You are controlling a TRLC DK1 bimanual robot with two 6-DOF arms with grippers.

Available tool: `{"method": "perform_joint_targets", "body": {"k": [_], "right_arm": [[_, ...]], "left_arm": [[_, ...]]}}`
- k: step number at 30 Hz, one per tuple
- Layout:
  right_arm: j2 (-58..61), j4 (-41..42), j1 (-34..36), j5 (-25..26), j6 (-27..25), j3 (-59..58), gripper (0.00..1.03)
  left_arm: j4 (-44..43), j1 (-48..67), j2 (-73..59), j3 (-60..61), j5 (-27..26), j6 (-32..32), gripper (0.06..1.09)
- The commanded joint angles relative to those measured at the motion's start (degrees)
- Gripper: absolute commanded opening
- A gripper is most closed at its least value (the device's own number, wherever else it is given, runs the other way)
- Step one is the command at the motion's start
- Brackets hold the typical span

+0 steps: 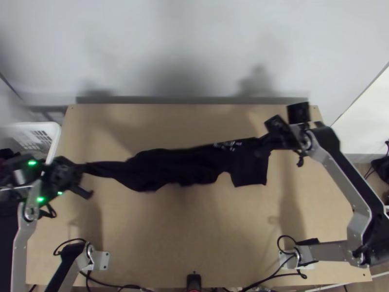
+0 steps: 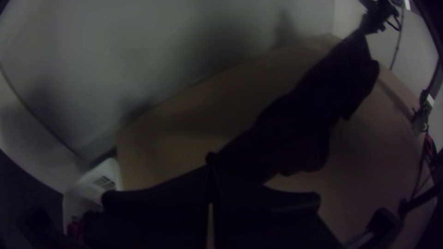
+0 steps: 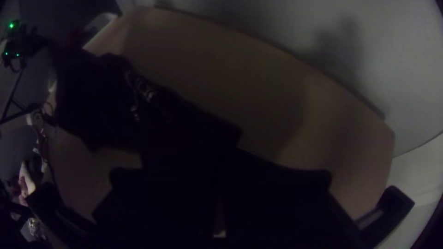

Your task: Fold the t-shirt

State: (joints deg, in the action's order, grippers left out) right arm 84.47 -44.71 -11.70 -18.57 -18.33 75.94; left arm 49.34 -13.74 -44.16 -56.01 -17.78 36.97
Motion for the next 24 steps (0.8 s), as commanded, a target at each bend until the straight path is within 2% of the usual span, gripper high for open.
{"method": "perform_joint_targets", "body": {"k": [1,6,11,19,24], "right_arm": [[-3.8,-0.1,4.8,-0.9,3.3,1.7,0.03],[-4.7,-0.1,5.8,-1.3,6.5,2.0,0.03],[-4.7,-0.1,10.1,-1.4,9.6,3.5,0.03],[-6.1,-1.3,13.3,-2.7,10.9,4.2,0.03],[-6.4,-3.7,10.1,-4.4,10.5,2.2,0.03]], "left_arm": [[-3.2,-19.0,0.0,-1.2,-6.4,0.4,0.1],[-3.6,-23.8,0.5,-1.6,-7.6,-0.8,0.1],[-4.7,-28.5,0.7,-1.6,-9.3,-0.8,0.1],[-5.8,-29.5,0.7,-1.4,-9.8,-0.2,0.1],[-4.6,-29.2,2.1,-0.2,-11.4,0.6,0.1]]}}
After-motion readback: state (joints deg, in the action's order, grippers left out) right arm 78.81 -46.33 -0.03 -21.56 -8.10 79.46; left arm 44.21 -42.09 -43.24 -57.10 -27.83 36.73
